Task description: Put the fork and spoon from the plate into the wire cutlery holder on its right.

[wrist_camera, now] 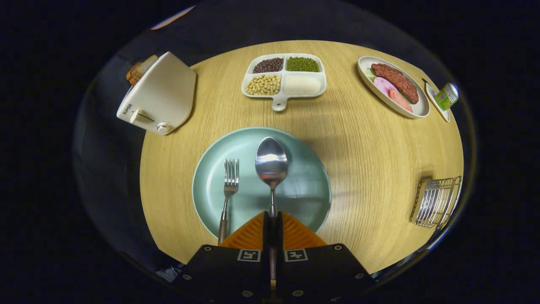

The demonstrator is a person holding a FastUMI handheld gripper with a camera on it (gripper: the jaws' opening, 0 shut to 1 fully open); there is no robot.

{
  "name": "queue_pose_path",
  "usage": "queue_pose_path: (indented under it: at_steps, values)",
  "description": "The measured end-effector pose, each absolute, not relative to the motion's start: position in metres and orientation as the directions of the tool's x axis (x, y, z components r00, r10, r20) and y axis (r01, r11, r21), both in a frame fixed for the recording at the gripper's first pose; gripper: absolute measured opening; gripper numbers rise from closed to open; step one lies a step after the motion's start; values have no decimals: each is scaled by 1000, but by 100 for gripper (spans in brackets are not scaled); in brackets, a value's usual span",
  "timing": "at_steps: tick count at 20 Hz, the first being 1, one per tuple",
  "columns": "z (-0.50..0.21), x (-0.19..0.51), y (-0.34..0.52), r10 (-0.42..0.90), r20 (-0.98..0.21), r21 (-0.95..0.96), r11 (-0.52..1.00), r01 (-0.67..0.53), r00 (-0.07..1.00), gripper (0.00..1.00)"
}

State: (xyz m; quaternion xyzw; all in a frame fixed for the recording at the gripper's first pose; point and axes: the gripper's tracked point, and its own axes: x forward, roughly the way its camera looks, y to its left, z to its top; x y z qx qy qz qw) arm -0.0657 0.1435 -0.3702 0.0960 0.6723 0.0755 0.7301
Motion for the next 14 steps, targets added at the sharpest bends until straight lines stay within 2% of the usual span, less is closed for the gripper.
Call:
queue_pose_path:
  at_steps: [9, 14]
  values:
    - [-296, -58, 52, 199, -939, 236, 966, 104, 280, 6]
    - [-273, -77, -19, 130, -938, 199, 960, 195, 321, 6]
